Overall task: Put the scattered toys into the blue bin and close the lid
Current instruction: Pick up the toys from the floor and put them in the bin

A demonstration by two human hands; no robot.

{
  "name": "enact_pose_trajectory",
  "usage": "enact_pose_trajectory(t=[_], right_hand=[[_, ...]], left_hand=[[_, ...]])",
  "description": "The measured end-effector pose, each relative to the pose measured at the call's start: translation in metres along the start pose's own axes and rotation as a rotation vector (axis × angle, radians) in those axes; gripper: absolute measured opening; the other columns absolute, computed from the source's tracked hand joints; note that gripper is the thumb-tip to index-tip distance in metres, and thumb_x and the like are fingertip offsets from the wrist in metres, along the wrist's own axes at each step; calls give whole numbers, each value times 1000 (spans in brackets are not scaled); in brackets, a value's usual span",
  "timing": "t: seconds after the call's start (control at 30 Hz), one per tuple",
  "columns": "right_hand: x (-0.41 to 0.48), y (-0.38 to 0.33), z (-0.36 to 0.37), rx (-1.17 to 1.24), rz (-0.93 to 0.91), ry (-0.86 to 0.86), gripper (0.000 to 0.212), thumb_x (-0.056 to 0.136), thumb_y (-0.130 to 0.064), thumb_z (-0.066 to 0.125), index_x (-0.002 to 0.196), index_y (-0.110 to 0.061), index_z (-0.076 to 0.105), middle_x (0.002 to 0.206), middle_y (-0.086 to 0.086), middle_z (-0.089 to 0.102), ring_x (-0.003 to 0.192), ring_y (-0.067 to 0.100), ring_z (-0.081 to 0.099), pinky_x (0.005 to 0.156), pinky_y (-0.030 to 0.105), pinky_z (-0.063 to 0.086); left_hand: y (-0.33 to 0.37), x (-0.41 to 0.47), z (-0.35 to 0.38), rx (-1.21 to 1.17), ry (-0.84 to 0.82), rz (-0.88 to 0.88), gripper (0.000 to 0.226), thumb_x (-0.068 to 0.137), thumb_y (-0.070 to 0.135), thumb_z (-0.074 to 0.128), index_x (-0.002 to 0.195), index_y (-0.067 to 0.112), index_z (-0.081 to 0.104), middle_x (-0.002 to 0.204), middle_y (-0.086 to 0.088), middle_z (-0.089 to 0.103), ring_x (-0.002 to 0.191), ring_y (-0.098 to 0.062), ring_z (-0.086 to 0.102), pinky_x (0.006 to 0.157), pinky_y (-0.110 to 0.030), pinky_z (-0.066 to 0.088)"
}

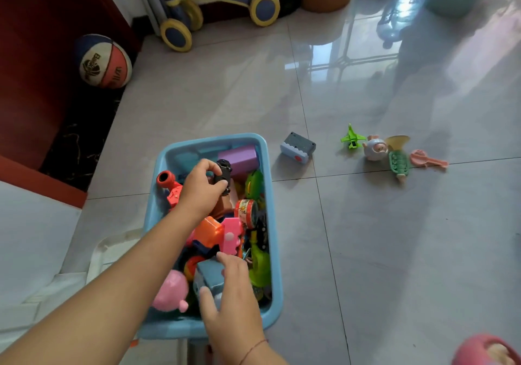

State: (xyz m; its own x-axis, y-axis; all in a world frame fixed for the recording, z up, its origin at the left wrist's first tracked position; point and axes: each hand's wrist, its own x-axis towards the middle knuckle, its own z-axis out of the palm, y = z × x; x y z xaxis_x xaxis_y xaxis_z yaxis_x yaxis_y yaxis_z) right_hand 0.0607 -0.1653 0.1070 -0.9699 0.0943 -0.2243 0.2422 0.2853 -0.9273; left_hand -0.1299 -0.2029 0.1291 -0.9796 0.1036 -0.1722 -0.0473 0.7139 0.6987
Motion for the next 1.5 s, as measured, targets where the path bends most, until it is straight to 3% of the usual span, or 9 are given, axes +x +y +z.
enact_pose_trajectory(t=[0.17, 0.33, 0.47, 0.57, 0.9, 1.03, 1.13, 1.33, 1.5], right_hand=[[10, 8, -37, 66, -88, 153, 49, 82, -30, 49, 126, -42, 32, 123, -21, 35, 111, -4, 42, 94, 10, 38], [55, 45, -108, -10, -38, 405, 46, 83, -22, 58, 126, -23, 42, 116, -9, 41, 103, -1, 47, 85, 2, 36], [110, 105, -183, -172, 55, 593, 56, 78, -15, 66, 129, -11, 44, 122, 6, 42, 114, 24, 47, 102, 30, 37], [146, 153, -242, -303, 156, 692, 64, 77, -15, 69, 134, -7, 41, 130, 17, 41, 122, 32, 40, 106, 32, 28], [224, 274, -337, -636, 450, 564, 72, 82, -31, 65, 143, -20, 28, 145, 19, 28, 125, 42, 36, 104, 48, 33], [232, 290, -338, -750, 419, 645, 60, 80, -22, 67, 135, -19, 43, 127, 20, 48, 111, 43, 45, 91, 47, 40], [220, 295, -322, -836, 338, 770, 55, 68, -6, 70, 121, -12, 57, 100, 26, 56, 90, 45, 53, 74, 45, 45], [164, 279, -273, -496, 442, 787, 49, 70, -4, 64, 117, -12, 55, 105, 22, 49, 94, 42, 52, 73, 45, 48], [102, 229, -231, -149, 434, 873, 37, 72, -1, 64, 104, -17, 52, 100, 11, 57, 68, 22, 53, 65, 31, 41]], left_hand=[[12, 5, 34, 4, 28, -33, 19, 82, 9, 65, 79, 20, 50, 106, -4, 48, 99, -20, 55, 85, -31, 43], [45, 13, 77, 40, 26, 119, 14, 82, 12, 62, 91, 19, 54, 106, 0, 46, 99, -18, 52, 87, -30, 41], [73, 32, 133, 2, -23, 216, 26, 82, 13, 61, 107, 16, 55, 118, -2, 46, 111, -19, 49, 94, -31, 41], [79, 62, 176, 67, -37, 159, 41, 83, 20, 62, 122, 16, 49, 131, -5, 42, 119, -22, 44, 99, -35, 39], [46, 171, 271, 482, -134, -8, 101, 73, 49, 71, 149, 23, 10, 156, -14, 4, 142, -33, 11, 116, -42, 12], [39, 189, 284, 632, -217, 11, 102, 74, 48, 70, 149, 29, 4, 156, -15, 0, 142, -35, 8, 113, -45, 15], [35, 189, 287, 711, -164, -13, 90, 76, 41, 63, 148, 32, 9, 147, -17, 19, 132, -35, 22, 103, -44, 29], [38, 144, 275, 684, -337, -93, 89, 71, 42, 68, 144, 31, 18, 134, -16, 25, 121, -35, 32, 98, -43, 33], [76, 63, 240, 450, -418, 79, 92, 65, 40, 70, 142, 36, 19, 133, -11, 26, 120, -31, 33, 98, -41, 37]])
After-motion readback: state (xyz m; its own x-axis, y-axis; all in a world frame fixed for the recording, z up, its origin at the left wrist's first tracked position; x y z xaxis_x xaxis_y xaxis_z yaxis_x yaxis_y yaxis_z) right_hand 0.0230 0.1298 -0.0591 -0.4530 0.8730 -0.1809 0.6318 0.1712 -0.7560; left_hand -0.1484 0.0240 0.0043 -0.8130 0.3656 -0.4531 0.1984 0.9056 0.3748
